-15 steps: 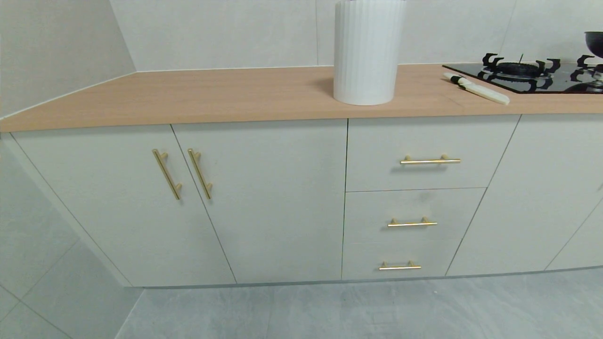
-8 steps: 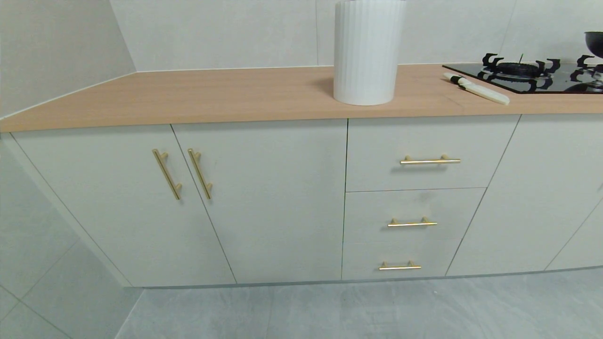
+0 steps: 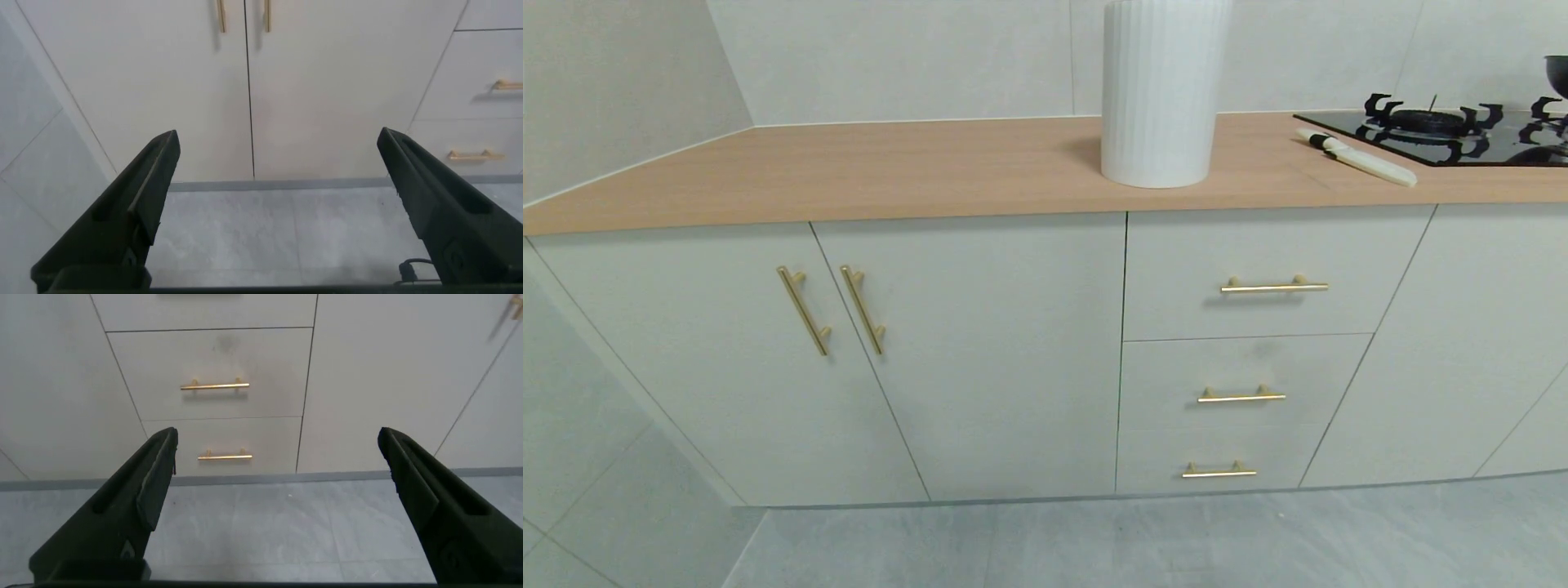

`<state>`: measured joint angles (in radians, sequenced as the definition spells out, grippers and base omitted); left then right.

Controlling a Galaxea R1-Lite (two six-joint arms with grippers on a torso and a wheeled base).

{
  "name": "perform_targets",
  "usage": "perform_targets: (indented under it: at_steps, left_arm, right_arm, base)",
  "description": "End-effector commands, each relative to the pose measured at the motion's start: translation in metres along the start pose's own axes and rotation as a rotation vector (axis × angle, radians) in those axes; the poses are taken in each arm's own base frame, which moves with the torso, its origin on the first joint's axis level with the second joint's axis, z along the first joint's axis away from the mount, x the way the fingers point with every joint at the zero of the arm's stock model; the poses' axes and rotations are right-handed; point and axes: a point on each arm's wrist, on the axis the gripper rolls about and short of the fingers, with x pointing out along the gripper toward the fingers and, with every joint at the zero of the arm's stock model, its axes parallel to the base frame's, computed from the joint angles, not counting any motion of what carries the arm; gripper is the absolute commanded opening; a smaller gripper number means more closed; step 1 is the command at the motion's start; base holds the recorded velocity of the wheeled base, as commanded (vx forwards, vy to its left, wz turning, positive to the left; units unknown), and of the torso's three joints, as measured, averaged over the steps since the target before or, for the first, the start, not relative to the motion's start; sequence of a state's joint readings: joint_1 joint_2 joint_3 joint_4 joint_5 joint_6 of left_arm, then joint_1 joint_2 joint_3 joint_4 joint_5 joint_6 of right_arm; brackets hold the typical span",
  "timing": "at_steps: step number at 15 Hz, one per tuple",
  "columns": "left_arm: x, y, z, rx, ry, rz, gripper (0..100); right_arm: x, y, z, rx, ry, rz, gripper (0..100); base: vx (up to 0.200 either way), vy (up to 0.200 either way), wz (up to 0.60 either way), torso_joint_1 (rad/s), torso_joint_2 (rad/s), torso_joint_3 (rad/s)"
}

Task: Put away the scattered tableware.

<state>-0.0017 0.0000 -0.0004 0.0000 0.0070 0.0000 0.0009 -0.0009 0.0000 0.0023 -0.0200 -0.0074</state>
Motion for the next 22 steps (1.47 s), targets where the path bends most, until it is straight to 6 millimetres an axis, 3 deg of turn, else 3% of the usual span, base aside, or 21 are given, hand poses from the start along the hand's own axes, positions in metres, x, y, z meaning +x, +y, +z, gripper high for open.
perform_targets:
  at_steps: [1,15,22]
  left_arm:
    - [0.0001,0.0000,-0.0001,0.000,0.002,0.001,100]
    - [0.0001,0.0000,-0.0001,-0.002,0.002,0.001,100]
    - [0.0001,0.0000,-0.0001,-0.002,0.002,0.001,100]
  right_arm:
    - [0.0001,0.0000,-0.0001,0.000,0.002,0.001,100]
    - [0.0002,0.0000,0.0000,0.001,0.003,0.001,100]
    - [0.0002,0.0000,0.0000,0.001,0.003,0.001,100]
  base:
    - [0.200,0.000,0.00,0.007,0.01,-0.002]
    - [0.200,0.000,0.00,0.001,0.00,0.002]
    - [0.000,0.000,0.00,0.000,0.00,0.000]
